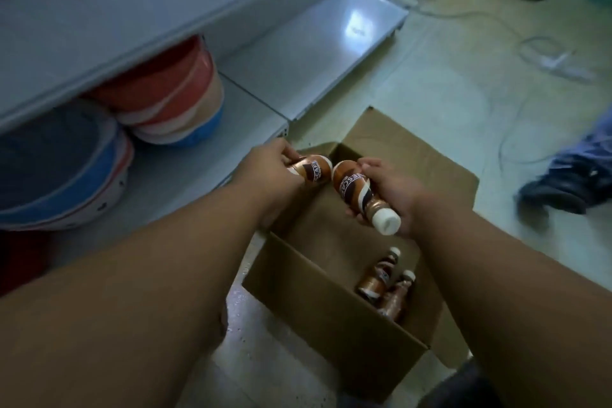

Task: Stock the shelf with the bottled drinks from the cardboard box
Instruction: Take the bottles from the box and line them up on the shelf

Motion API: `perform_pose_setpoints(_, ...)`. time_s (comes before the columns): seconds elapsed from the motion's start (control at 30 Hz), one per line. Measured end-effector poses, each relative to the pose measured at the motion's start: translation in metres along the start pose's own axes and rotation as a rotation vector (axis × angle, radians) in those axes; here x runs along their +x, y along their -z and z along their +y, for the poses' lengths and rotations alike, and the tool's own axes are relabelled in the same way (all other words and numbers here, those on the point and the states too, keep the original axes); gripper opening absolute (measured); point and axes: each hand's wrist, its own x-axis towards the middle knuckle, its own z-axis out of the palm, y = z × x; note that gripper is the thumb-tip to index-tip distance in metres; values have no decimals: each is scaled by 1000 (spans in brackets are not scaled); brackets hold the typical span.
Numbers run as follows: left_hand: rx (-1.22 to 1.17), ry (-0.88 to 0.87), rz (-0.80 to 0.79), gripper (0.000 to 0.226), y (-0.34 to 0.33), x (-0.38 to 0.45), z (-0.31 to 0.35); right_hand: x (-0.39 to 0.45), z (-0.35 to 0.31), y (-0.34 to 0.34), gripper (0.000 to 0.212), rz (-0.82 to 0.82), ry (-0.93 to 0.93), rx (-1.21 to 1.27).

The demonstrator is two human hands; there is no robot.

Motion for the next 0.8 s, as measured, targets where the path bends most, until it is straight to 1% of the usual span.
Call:
perform_pose_setpoints(0.07, -115, 0, 180, 35, 44, -26, 4, -33, -18, -36, 25, -104, 65, 106)
perform_pose_setpoints(0.17, -359, 1, 446, 41, 115, -62, 1, -76, -42, -92, 29, -211, 129, 286)
perform_pose_setpoints(0.23, -533, -14, 572, 44, 156, -88, -3, -100, -53, -130, 32, -268, 118, 406)
perform_pose_setpoints(0.3, -657, -53, 674, 40, 191, -111, -10, -121, -59, -168, 34, -324, 135, 464)
perform_pose_setpoints(0.37, -689, -95, 723, 35, 217, -131, -19, -136, -62, -205, 33, -378, 177, 483)
perform_pose_setpoints(0.43, -601, -128, 732, 29, 238, -145, -31, -146, -64, -237, 35, -451, 206, 514)
perform_pose_setpoints(0.53, -524, -181, 765, 12, 261, -153, -46, -154, -74, -270, 42, -624, 229, 520)
perform_pose_setpoints(0.6, -520, -178, 786, 10, 275, -147, -51, -152, -86, -284, 41, -688, 270, 506)
perform_pose_setpoints(0.67, -522, -142, 779, 12, 285, -131, -51, -139, -100, -295, 39, -665, 322, 432)
perform_pose_setpoints(0.7, -522, -121, 778, 11, 289, -121, -50, -127, -107, -300, 38, -622, 356, 346)
perform_pose_setpoints(0.8, -426, -120, 807, 14, 299, -80, -43, -86, -133, -314, 37, -427, 526, 31)
